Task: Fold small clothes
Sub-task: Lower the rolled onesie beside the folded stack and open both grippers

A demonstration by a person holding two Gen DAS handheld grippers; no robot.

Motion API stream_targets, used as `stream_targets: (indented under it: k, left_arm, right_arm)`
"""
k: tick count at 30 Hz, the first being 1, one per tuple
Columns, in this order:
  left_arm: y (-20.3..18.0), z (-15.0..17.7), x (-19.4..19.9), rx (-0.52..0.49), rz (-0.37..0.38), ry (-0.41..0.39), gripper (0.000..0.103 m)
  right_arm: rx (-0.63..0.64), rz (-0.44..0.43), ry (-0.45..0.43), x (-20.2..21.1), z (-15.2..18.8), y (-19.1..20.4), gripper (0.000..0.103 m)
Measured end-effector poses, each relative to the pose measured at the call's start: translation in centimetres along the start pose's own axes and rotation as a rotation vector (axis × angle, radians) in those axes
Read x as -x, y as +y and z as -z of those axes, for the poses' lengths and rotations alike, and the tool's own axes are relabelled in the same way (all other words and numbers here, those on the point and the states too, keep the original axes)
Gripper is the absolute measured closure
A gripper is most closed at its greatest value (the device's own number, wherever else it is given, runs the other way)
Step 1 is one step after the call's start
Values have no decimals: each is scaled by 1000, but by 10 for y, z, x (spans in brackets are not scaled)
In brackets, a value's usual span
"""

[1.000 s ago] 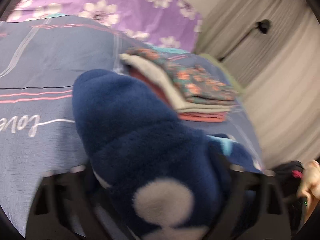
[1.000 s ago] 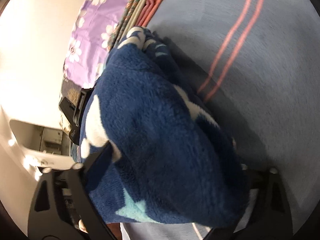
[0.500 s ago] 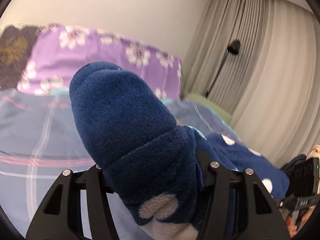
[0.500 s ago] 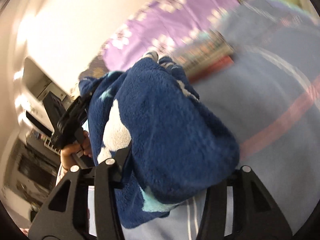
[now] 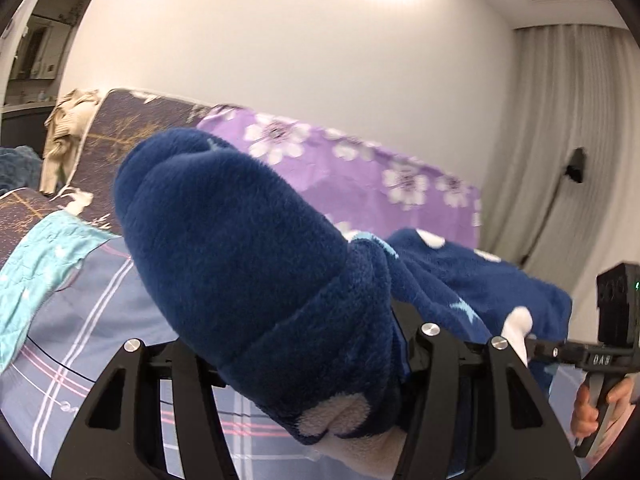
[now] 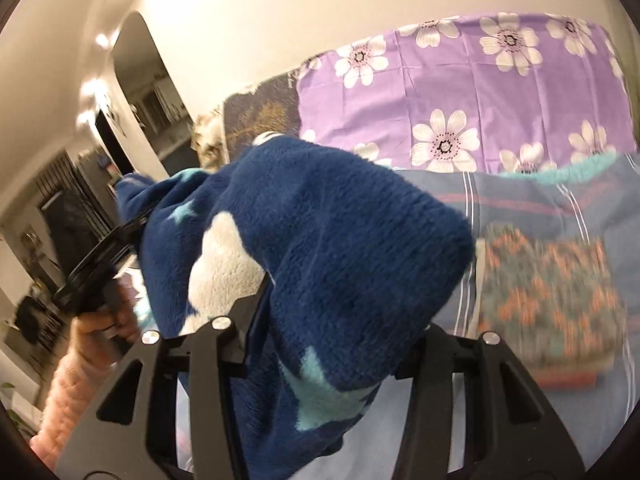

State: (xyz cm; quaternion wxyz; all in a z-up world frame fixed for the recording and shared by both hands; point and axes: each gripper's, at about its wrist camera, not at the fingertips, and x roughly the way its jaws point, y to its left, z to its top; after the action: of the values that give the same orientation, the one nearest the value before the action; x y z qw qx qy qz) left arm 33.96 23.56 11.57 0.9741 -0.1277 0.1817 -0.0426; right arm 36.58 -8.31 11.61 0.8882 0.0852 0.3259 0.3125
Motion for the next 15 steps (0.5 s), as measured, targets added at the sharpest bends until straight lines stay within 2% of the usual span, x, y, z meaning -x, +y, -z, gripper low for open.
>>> stream_targets:
  k: [7,8,9,10,11,12,13,14,15]
  left_arm:
    - [41,14,-106,81,-117,67,45]
    - [48,23,-125,87,-143,74,43]
    - [54,31,-136,86,-169,86,36]
    - [61,46,-152,80,-217,124,28]
    - [65,60,-163,81,-254,166,24]
    - [73,79,-182,88,-300,251,22]
    - [81,99,-198,91,-330,346,21]
    - [85,118,-206,72,-375,398,20]
    - [89,124,-206,79,-378,378,13]
  right_arm:
    - [19,87,57,-130,-41,-28,61]
    - [14,106,64,-151,-44,-36,61]
    - [3,129,73,-173,-45,-45,57]
    - [-5,151,80,-186,-44,-51,45]
    - [-25,228,94,-205,-39,-61,40]
    - [-45,286,98,-217,-32,-68,36]
    - [-66,328,111,-228,-22,-74,30]
    - [-86,355,153,-244,-9,-81,29]
    - [-91,361,190,-253,3,-83,29]
